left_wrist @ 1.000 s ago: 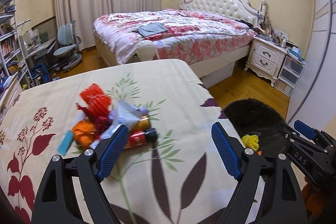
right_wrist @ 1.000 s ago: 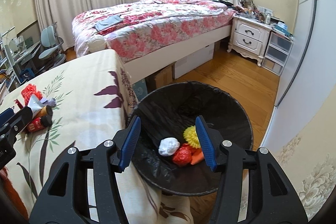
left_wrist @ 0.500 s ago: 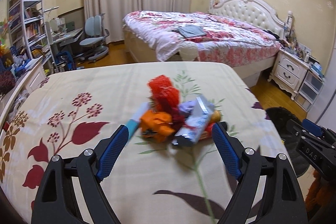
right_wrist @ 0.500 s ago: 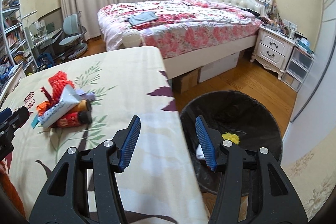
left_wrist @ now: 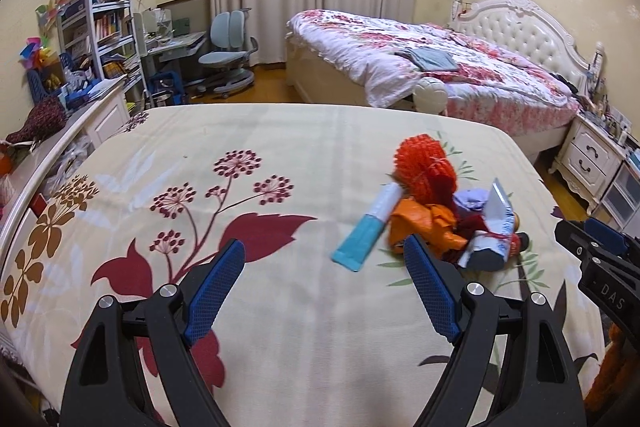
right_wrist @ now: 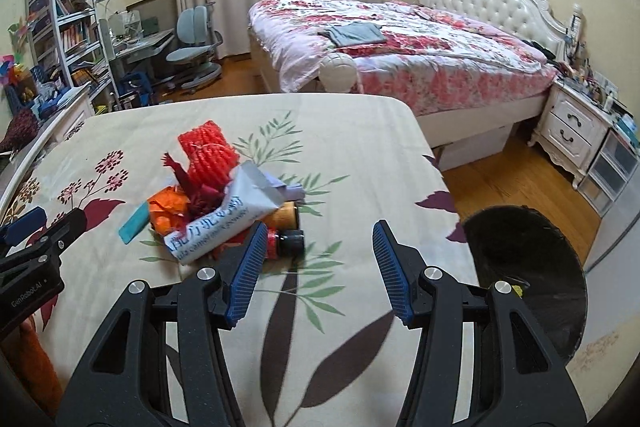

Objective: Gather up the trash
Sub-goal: 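Move both tools back over the remaining trash pile, then grasp the white milk powder tube with the right gripper while left grasps blue-white tube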

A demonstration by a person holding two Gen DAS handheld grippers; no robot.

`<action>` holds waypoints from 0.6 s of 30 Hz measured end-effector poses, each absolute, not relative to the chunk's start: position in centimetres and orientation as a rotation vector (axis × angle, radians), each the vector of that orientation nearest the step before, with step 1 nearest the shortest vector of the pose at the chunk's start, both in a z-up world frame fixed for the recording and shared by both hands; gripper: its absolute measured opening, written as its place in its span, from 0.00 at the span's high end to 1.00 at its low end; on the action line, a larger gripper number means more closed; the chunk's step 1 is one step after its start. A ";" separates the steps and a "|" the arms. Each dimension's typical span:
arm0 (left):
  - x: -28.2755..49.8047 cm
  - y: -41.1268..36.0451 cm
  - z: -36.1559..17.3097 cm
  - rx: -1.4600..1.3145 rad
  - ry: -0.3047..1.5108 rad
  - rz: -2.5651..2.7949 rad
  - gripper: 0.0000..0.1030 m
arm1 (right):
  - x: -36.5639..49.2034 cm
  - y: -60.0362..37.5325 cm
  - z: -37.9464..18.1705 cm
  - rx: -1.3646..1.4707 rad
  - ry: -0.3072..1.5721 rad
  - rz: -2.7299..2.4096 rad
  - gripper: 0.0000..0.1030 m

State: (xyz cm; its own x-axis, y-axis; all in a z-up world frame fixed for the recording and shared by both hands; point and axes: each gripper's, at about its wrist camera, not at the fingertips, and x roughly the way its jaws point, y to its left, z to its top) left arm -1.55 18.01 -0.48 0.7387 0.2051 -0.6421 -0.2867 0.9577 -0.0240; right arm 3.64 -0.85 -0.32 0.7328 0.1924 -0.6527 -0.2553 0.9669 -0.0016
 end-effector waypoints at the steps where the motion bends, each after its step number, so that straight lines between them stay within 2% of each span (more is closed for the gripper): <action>1: -1.5 18.4 -0.5 -0.127 0.691 0.274 0.21 | 3.7 -0.3 -0.3 -0.096 0.708 0.256 0.48; 18: -1.9 21.7 -1.7 -0.171 0.714 0.302 0.21 | 4.7 4.3 -2.4 -0.127 0.806 0.312 0.48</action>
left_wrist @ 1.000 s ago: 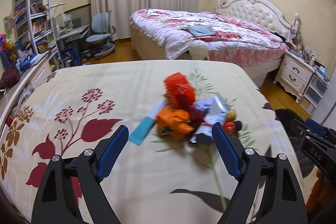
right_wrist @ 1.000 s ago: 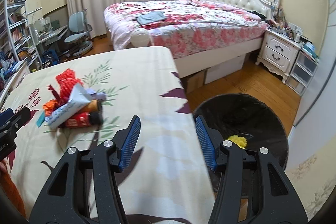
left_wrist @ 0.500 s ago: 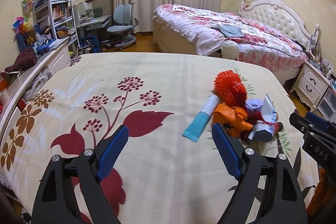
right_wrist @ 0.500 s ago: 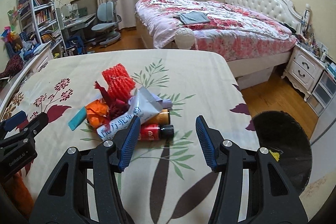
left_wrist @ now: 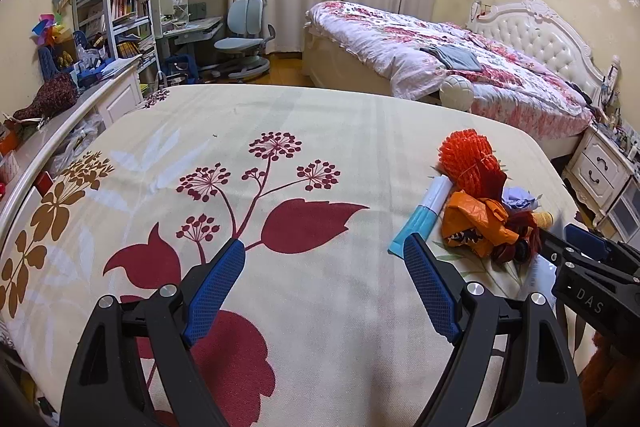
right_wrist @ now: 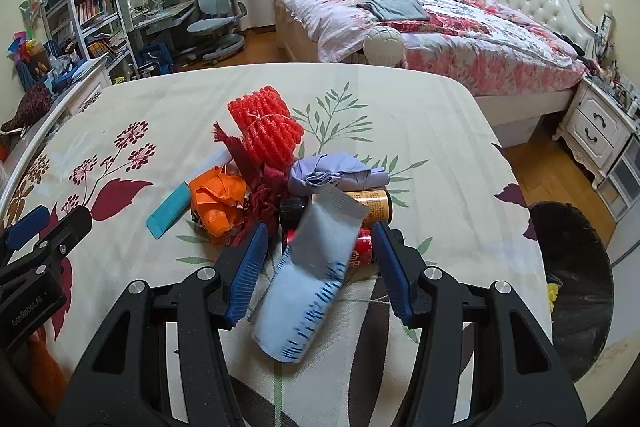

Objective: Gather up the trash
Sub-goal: 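Grasp the white milk powder tube with the right gripper while left grasps blue-white tube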

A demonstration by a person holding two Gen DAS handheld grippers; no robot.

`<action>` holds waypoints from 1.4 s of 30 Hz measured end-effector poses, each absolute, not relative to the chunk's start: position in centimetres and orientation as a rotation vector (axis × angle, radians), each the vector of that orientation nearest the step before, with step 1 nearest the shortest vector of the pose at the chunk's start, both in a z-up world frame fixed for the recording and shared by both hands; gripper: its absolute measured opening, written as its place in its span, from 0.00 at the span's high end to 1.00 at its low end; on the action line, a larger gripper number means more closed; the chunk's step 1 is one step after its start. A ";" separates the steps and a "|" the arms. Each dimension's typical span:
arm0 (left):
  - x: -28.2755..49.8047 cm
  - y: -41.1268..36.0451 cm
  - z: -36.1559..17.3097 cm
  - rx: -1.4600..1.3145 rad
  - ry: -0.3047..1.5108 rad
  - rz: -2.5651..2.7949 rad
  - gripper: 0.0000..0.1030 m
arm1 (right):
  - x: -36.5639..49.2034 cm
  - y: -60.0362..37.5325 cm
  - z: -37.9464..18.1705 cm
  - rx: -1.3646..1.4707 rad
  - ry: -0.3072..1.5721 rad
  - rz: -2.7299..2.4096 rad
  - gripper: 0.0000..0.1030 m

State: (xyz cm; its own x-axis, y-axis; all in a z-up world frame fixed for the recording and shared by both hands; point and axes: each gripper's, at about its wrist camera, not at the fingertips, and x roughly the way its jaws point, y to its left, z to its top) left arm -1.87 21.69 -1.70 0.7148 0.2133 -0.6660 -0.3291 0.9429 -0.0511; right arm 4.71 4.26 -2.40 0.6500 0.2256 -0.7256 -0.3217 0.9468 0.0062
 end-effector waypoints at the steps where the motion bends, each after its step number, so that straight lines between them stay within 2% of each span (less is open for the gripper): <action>1: -1.8 21.6 -1.7 -0.170 0.715 0.300 0.21 | 4.7 4.2 -2.5 -0.131 0.806 0.308 0.48; 13: -2.2 20.8 -1.9 -0.167 0.721 0.286 0.21 | 3.3 2.1 -2.9 -0.109 0.815 0.266 0.48; 16: -2.4 20.5 -1.9 -0.165 0.720 0.283 0.21 | 3.0 1.5 -3.0 -0.084 0.828 0.260 0.41; 28: -2.4 20.1 -2.0 -0.166 0.725 0.278 0.21 | 3.0 2.4 -4.7 -0.062 0.879 0.270 0.41; 42: -1.5 18.7 -2.3 -0.141 0.741 0.253 0.21 | 2.8 -2.1 -4.6 -0.045 0.877 0.174 0.41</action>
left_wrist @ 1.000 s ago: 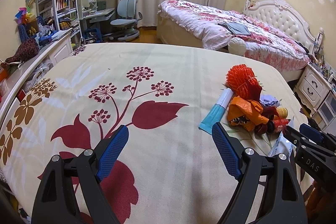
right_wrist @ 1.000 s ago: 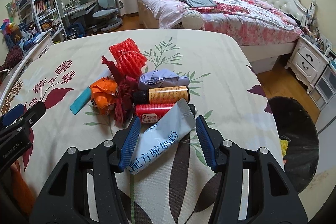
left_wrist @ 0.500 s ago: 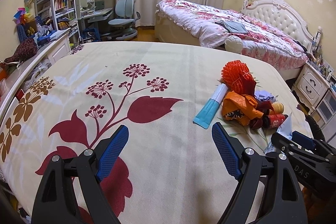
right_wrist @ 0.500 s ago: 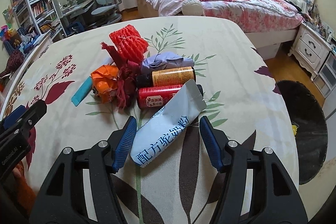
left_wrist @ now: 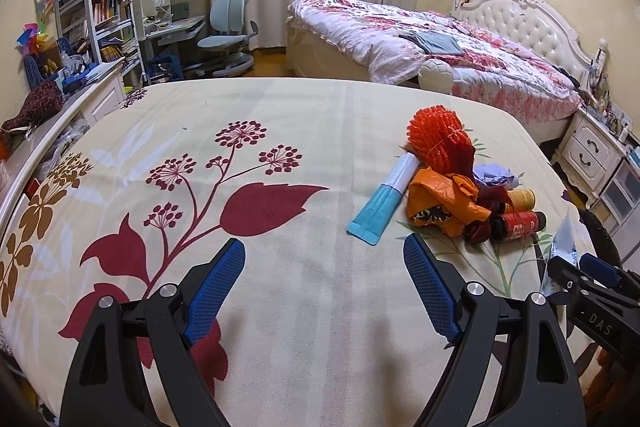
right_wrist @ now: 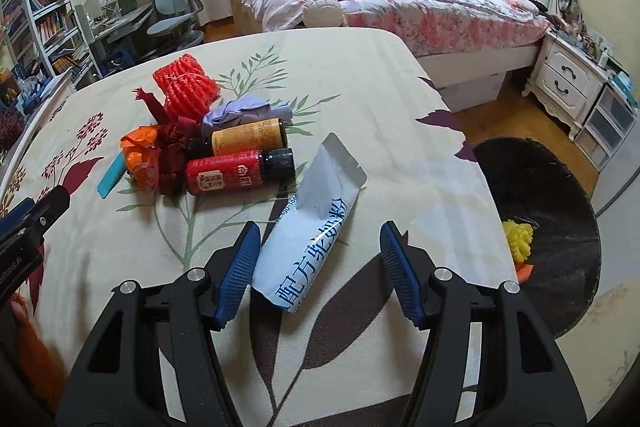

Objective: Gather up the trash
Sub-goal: 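Grasp the white milk powder tube with the right gripper while left grasps blue-white tube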

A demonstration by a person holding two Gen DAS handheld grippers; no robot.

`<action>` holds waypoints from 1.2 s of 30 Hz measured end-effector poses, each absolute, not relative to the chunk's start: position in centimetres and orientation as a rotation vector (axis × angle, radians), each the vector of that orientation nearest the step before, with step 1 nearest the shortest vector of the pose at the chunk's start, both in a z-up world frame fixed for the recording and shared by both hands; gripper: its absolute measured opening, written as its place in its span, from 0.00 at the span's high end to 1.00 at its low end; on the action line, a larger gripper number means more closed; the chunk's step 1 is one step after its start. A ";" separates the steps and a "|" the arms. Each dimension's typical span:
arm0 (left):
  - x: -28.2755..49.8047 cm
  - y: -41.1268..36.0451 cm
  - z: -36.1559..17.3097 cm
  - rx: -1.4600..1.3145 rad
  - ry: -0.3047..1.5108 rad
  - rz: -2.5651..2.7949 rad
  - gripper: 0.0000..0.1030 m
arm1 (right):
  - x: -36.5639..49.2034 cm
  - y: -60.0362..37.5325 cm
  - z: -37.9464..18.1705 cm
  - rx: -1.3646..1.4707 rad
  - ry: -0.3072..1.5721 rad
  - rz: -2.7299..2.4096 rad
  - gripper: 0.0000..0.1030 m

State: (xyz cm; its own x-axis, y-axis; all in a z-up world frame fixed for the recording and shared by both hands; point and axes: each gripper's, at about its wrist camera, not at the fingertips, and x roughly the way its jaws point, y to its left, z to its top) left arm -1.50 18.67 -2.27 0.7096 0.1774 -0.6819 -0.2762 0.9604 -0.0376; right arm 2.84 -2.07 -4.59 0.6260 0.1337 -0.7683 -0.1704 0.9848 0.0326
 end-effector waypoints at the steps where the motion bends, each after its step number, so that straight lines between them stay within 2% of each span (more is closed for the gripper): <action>1: -1.4 18.6 -2.3 -0.139 0.743 0.251 0.21 | 2.9 -2.3 -4.7 -0.034 0.880 0.174 0.41; 7: -1.2 18.4 -2.6 -0.134 0.752 0.250 0.21 | 3.3 -2.6 -4.8 0.003 0.884 0.193 0.43; 10: -0.9 18.3 -2.6 -0.127 0.755 0.253 0.21 | 3.7 -2.2 -4.8 0.001 0.892 0.221 0.63; 14: -0.4 18.2 -2.6 -0.113 0.755 0.247 0.21 | 3.7 -1.8 -4.7 -0.009 0.883 0.239 0.69; 23: 2.4 18.0 -3.5 -0.088 0.809 0.207 0.22 | 4.1 -2.9 -4.2 -0.016 0.862 0.228 0.72; 30: 4.8 18.0 -4.5 -0.063 0.889 0.168 0.36 | 5.2 -3.1 -4.1 -0.026 0.865 0.234 0.72; 36: 5.2 17.3 -4.8 -0.019 0.896 0.116 0.64 | 5.7 -3.1 -4.6 -0.018 0.878 0.242 0.70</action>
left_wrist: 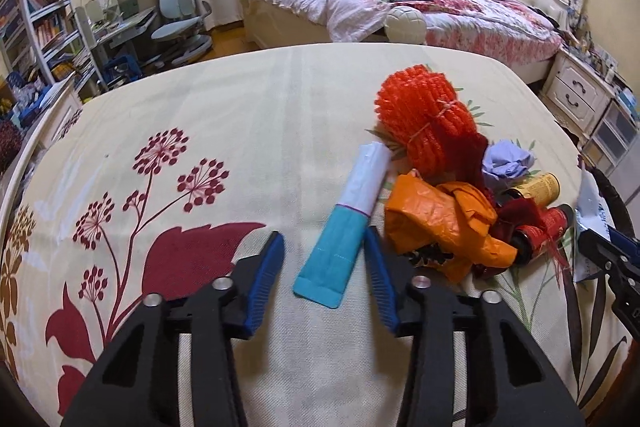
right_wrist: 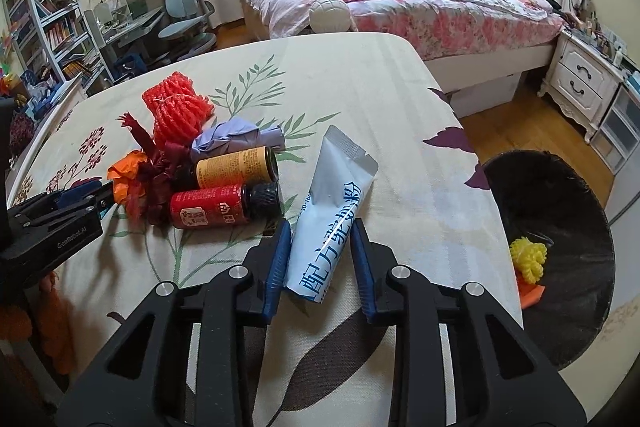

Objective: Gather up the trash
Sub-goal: 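Grasp the white milk powder tube with the right gripper while left grasps blue-white tube, then carry both tubes over the black bin and open both grippers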

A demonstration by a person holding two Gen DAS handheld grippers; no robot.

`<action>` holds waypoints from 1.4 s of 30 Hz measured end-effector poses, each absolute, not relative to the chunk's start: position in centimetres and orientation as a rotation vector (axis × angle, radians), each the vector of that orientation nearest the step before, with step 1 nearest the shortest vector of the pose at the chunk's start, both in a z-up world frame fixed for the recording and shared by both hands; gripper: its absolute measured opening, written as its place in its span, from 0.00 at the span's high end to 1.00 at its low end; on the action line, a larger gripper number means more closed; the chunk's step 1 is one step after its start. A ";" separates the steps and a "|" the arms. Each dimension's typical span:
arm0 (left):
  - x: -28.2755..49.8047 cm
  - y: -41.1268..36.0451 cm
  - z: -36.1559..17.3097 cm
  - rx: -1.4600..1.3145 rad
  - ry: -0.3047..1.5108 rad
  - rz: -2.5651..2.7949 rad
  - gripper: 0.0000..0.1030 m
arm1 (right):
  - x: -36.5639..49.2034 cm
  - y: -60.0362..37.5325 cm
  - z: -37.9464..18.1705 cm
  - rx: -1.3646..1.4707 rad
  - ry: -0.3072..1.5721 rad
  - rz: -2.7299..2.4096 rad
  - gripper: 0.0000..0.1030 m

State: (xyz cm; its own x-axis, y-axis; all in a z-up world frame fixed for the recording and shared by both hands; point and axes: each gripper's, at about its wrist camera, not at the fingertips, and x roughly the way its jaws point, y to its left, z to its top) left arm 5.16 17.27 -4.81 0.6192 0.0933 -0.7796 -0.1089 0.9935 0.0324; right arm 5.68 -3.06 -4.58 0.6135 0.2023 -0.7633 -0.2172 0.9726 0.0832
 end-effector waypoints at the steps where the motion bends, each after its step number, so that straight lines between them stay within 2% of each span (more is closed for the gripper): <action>1: 5.1 17.1 -4.8 -0.011 0.892 0.110 0.69 | 5.7 -3.1 -4.6 -0.015 0.879 0.243 0.70; 3: 5.0 17.0 -4.8 0.002 0.887 0.109 0.77 | 5.9 -3.1 -4.7 -0.007 0.880 0.245 0.69; 5: 4.8 17.0 -4.7 0.000 0.882 0.106 0.77 | 5.8 -3.2 -4.7 0.004 0.880 0.247 0.69; 22: 0.9 17.4 -2.7 -0.100 0.804 0.120 0.78 | 3.6 -3.5 -3.3 0.001 0.823 0.270 0.75; 42: -0.1 10.5 0.5 -0.075 0.719 0.011 0.78 | 1.7 -8.6 -1.5 0.026 0.762 0.196 0.75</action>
State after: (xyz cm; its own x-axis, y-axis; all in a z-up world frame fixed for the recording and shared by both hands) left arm -0.08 10.47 0.53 0.7525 -0.0154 -0.6585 -0.0360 0.9973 -0.0645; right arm 1.66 -8.56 -1.48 0.7061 0.1861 -0.6832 -0.1673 0.9814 0.0944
